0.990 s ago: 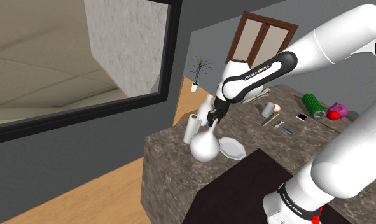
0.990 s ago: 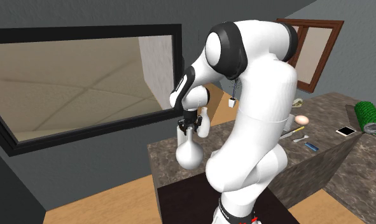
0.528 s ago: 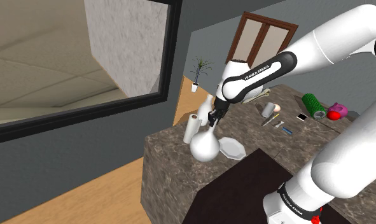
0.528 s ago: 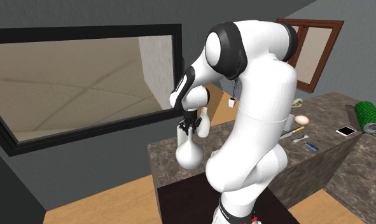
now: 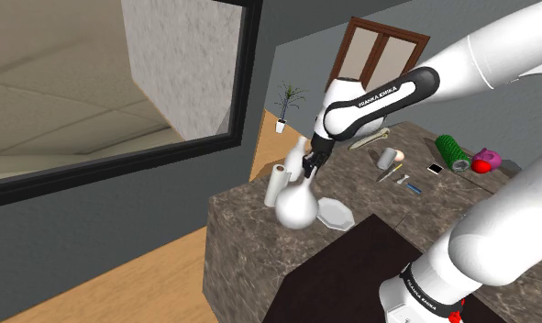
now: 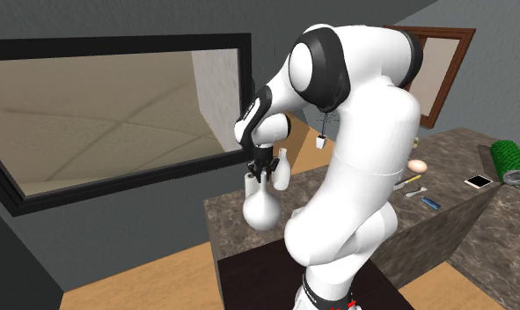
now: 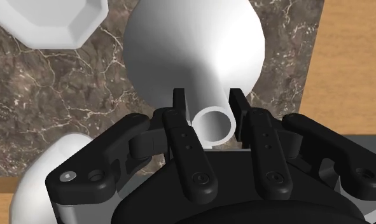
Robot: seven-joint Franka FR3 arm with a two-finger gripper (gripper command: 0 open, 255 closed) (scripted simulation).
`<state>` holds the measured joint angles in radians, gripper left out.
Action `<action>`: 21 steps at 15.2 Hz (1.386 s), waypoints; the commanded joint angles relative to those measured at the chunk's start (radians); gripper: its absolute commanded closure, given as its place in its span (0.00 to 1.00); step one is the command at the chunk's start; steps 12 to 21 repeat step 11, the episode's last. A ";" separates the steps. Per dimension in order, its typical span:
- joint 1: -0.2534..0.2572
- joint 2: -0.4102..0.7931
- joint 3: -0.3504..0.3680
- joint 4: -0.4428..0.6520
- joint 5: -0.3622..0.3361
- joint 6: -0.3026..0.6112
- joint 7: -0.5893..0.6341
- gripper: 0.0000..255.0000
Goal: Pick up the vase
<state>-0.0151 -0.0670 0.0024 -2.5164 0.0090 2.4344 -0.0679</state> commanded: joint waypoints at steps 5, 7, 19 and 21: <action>0.000 -0.064 0.000 0.027 0.000 -0.090 0.002 1.00; 0.000 -0.083 0.000 0.038 -0.001 -0.119 0.002 1.00; 0.000 -0.102 0.000 0.050 -0.001 -0.151 0.002 1.00; 0.000 -0.102 0.000 0.050 -0.001 -0.151 0.002 1.00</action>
